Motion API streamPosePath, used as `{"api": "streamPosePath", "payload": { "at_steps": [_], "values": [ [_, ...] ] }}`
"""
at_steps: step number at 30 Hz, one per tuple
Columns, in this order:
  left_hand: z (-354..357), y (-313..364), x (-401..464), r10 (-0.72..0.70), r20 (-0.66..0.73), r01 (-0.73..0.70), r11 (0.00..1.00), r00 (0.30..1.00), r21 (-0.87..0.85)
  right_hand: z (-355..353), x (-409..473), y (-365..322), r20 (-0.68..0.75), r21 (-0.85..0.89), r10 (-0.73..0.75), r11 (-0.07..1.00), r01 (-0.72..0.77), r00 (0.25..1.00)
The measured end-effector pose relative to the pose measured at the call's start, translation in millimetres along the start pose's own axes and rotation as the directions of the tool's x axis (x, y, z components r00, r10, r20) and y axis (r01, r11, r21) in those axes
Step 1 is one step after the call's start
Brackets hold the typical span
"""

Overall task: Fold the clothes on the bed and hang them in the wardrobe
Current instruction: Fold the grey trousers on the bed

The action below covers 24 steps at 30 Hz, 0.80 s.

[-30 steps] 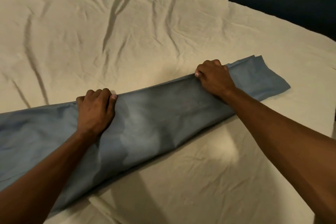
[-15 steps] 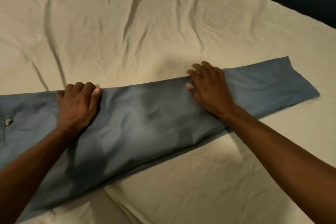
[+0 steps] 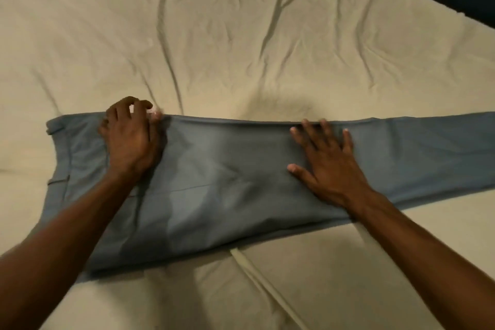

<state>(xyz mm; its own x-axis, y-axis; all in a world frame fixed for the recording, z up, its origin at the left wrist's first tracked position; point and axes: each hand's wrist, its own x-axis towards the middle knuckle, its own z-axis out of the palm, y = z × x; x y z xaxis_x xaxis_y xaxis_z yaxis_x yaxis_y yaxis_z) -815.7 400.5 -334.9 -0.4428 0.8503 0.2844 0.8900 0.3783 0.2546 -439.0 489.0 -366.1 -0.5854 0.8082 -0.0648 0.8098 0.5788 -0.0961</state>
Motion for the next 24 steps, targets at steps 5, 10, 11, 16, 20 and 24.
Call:
{"api": "streamPosePath", "payload": {
  "at_steps": [5, 10, 11, 16, 20, 24],
  "values": [
    [-18.5, -38.7, -81.6, 0.069, 0.272, -0.076, 0.997, 0.96, 0.016, 8.2, 24.2, -115.7, 0.011, 0.046, -0.282, 0.958, 0.282, 0.959],
    [-6.8, -111.9, -73.0, 0.012, 0.423, -0.073, 0.989, 0.906, 0.129, 24.1, 34.2, -131.4, 0.061, -0.017, -0.235, 0.971, 0.237, 0.97],
    [-6.7, -115.9, -69.4, 0.032, 0.433, -0.097, 0.987, 0.901, 0.13, 24.6, 31.7, -129.1, 0.067, -0.032, -0.211, 0.976, 0.214, 0.975],
    [-18.8, -104.3, -69.9, 0.002, 0.424, -0.044, 0.995, 0.906, 0.09, 28.5, 13.0, -123.6, 0.059, -0.033, -0.152, 0.988, 0.154, 0.987],
    [-32.1, -60.2, -101.4, 0.122, 0.384, -0.126, 0.992, 0.915, -0.015, 29.6, 3.4, -121.5, 0.072, -0.026, -0.145, 0.989, 0.147, 0.987],
    [-28.3, -93.4, -135.1, 0.034, 0.467, -0.088, 0.992, 0.884, 0.095, 27.1, -5.3, -106.6, 0.065, -0.016, -0.127, 0.992, 0.128, 0.99]
  ]
}}
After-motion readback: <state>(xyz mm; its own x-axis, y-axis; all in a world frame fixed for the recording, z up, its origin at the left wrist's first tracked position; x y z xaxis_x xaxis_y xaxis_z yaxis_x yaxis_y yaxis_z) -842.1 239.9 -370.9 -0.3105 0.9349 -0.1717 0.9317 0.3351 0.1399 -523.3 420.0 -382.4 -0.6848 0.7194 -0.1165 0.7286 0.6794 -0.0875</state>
